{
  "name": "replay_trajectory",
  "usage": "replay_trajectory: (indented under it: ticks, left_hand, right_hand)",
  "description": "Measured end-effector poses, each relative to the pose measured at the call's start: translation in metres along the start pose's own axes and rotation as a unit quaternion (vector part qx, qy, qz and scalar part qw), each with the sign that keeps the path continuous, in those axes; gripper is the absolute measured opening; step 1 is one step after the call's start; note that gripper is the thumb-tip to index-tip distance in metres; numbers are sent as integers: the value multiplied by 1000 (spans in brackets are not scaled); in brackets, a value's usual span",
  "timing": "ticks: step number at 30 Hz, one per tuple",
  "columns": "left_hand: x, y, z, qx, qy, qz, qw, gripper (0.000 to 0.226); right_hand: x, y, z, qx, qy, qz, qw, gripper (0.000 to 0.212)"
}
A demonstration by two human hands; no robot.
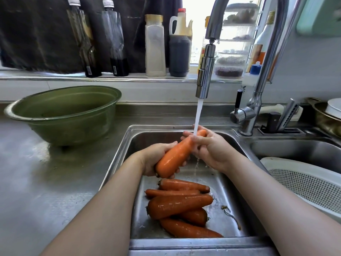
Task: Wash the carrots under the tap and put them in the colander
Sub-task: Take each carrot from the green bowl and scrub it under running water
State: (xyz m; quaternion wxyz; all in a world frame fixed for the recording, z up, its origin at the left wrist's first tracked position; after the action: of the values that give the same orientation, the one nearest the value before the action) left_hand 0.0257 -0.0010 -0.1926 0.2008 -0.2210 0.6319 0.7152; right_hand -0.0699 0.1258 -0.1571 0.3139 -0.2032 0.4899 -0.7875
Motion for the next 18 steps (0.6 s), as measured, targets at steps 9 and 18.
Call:
replay_trajectory:
  ticks: [9, 18]
  left_hand:
    - [2, 1, 16, 9, -15, -8, 1000, 62]
    - [6, 4, 5, -18, 24, 22, 999, 67]
  right_hand:
    - [1, -5, -11, -130, 147, -58, 979, 29]
    - [6, 9, -18, -156, 44, 18, 987, 71]
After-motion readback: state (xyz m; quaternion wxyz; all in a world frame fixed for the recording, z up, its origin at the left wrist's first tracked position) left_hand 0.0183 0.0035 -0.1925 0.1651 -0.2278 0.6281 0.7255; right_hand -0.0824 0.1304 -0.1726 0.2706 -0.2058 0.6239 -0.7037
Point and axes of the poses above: each hand's wrist, its own x-axis towards the middle knuckle, its own z-axis out of the palm, y = z × x, the point moved 7 cm from there along x, towards the middle knuckle, and after that the axes turned 6 degrees about -z, right-handed, at the moved point
